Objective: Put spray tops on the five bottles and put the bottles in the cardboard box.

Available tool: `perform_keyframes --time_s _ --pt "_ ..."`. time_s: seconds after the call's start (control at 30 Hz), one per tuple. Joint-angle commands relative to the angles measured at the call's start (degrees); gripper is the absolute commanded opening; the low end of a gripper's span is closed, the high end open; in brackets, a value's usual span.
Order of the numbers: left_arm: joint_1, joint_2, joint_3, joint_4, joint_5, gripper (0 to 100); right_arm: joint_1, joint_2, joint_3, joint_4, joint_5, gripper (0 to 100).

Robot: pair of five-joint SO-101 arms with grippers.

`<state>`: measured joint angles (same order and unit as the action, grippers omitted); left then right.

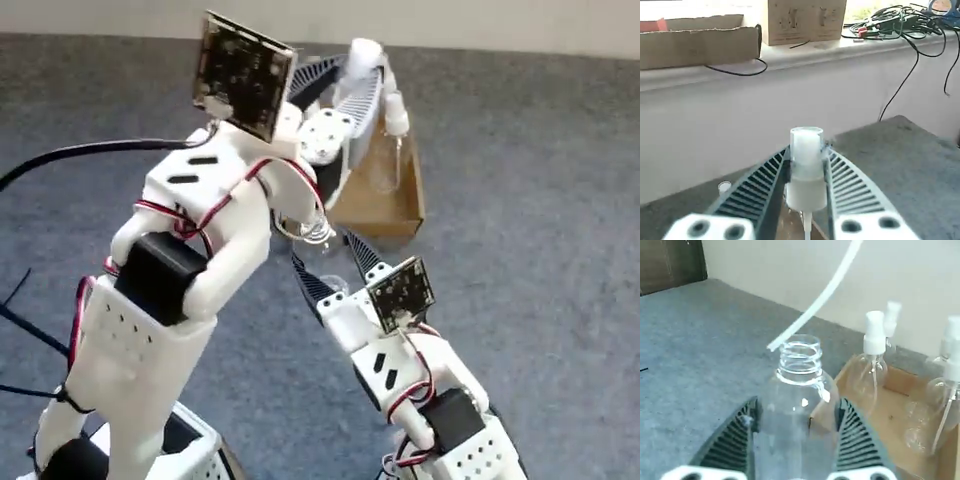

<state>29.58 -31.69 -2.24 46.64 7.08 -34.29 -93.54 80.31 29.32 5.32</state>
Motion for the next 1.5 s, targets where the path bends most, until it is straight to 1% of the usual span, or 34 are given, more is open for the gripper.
perform_keyframes --time_s 0.0,0.2,0.33,0.63,0.73,0.83,0.9,1.07,1.2,1.37,1.47 --pt "0.84 0.31 -0.22 -2.73 -0.09 0 -0.31 -0.66 -0.57 0.31 -0.79 0.4" --pt "0.75 0.48 0.13 -7.03 -0.26 0 -0.48 -0.66 -0.57 0.31 -0.62 0.4" --pt "-0.31 0.57 0.40 -7.38 -0.26 0 -0.22 -0.66 -0.57 0.31 -0.62 0.4" --pt "-0.48 -0.66 10.68 -11.43 -0.18 0 -0.22 -0.66 -0.57 0.31 -0.62 0.4" --pt "-0.48 -3.82 12.09 -11.16 -0.18 0 -0.22 -0.66 -0.66 0.31 -0.70 0.4" --pt "-0.48 -8.40 16.13 -11.16 -0.18 0 -0.13 -0.66 -0.92 0.31 -0.88 0.4" --pt "-0.48 -11.82 20.09 -11.16 -0.18 0 -0.04 -0.66 -1.10 0.31 -0.88 0.4" --pt "-0.48 -20.35 28.97 -11.25 -0.18 0 3.12 -0.31 -1.10 0.31 -0.97 0.4" --pt "-0.48 -25.36 35.30 -11.16 -0.18 0 3.56 -0.31 -1.10 0.31 -0.97 0.4" --pt "-0.22 -28.53 42.59 -11.16 -0.09 0 3.56 -0.31 -1.10 0.31 -0.97 0.4" --pt "-0.40 -28.18 44.44 -11.25 -0.09 0 3.56 -0.57 -1.10 0.31 -0.97 0.4"
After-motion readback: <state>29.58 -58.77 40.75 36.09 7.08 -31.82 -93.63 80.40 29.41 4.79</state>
